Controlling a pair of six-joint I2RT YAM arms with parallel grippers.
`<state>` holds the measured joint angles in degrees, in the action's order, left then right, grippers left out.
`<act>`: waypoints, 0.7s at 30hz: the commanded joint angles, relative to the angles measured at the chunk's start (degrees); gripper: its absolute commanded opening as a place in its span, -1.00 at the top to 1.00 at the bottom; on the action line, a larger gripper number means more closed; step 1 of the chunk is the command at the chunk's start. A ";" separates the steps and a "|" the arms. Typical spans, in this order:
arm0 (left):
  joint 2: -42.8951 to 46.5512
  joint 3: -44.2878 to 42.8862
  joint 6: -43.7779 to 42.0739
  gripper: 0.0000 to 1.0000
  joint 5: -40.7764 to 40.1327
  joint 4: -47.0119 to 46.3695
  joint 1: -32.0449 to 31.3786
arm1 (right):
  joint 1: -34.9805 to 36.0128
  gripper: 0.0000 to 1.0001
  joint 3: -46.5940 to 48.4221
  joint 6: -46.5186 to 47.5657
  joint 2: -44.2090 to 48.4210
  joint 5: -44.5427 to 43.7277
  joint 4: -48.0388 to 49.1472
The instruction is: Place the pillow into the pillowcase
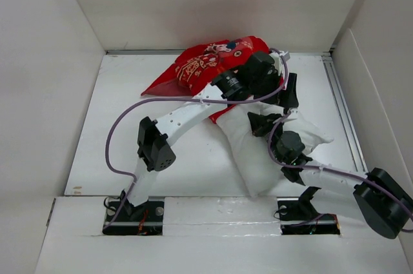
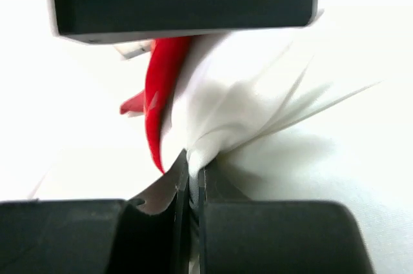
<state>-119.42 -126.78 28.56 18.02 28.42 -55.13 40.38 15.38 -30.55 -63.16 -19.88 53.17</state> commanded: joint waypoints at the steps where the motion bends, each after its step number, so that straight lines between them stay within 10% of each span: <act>1: 4.19 -2.60 -1.05 -1.00 -7.12 4.35 -0.41 | -0.30 1.00 2.20 1.45 1.46 -1.03 1.95; 5: 21.79 13.79 0.97 -1.00 -37.61 1.64 -1.73 | -2.85 0.70 2.20 -0.47 4.17 -5.07 -4.97; 6: 24.99 23.85 2.02 -1.00 -40.84 0.68 -1.12 | -3.98 0.17 2.20 -0.48 5.14 -8.21 -6.83; 10: 39.06 50.53 9.40 -1.00 -50.43 -5.05 1.60 | -4.61 -0.92 2.82 -3.91 14.62 -15.97 -20.80; 16: 49.72 77.18 13.37 -1.00 -47.59 -18.83 6.33 | -4.09 -1.00 8.69 1.88 24.57 -13.00 -34.77; 21: 44.72 79.67 8.63 -1.00 -41.85 -31.21 10.66 | -1.45 -1.00 25.09 5.32 16.42 -12.46 -52.87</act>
<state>-73.97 -46.83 39.35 -26.48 10.17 -46.26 37.21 32.03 -28.47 -43.16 -32.58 13.43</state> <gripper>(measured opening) 0.997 0.999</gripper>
